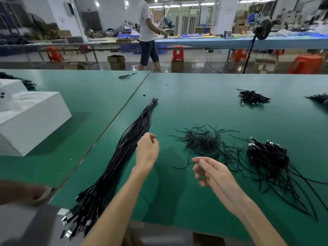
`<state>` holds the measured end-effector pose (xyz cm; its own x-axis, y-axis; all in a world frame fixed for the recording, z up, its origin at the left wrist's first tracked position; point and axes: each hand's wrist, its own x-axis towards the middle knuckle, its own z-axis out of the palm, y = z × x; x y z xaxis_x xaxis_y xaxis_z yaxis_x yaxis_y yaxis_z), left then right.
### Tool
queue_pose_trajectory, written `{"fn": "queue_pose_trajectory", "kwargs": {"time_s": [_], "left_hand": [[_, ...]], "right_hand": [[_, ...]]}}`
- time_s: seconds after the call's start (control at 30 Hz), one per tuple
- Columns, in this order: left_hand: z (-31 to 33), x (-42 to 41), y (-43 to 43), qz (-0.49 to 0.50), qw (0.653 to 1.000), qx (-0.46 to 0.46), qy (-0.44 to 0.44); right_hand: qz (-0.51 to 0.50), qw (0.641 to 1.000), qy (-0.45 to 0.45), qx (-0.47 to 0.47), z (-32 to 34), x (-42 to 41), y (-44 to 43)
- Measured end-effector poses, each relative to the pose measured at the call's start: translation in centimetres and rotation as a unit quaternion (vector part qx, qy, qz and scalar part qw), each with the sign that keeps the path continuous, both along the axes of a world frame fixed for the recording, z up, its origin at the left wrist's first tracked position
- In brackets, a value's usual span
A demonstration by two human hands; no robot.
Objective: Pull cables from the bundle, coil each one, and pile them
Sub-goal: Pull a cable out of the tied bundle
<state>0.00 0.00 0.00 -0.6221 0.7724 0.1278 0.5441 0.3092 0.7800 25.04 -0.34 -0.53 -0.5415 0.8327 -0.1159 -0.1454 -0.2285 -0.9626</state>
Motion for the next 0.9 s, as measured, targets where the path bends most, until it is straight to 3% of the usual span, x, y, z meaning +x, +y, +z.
{"fn": "queue_pose_trajectory", "kwargs": {"time_s": [0.1, 0.23, 0.57, 0.9], "left_hand": [[-0.6, -3.8, 1.3, 0.037, 0.981, -0.100, 0.163], [-1.6, -7.6, 1.5, 0.018, 0.943, -0.188, 0.276], [-0.6, -9.1, 1.6, -0.027, 0.957, -0.176, 0.228], [-0.2, -5.6, 0.8, -0.076, 0.971, -0.091, 0.209]], "right_hand": [[-0.022, 0.999, 0.040, -0.018, -0.6, -0.2, 0.6], [-0.014, 0.992, 0.106, -0.067, -1.9, -0.4, 0.8], [-0.002, 0.994, 0.091, -0.051, -3.0, -0.4, 1.0], [-0.012, 0.997, 0.066, -0.030, -3.1, -0.7, 0.7]]}}
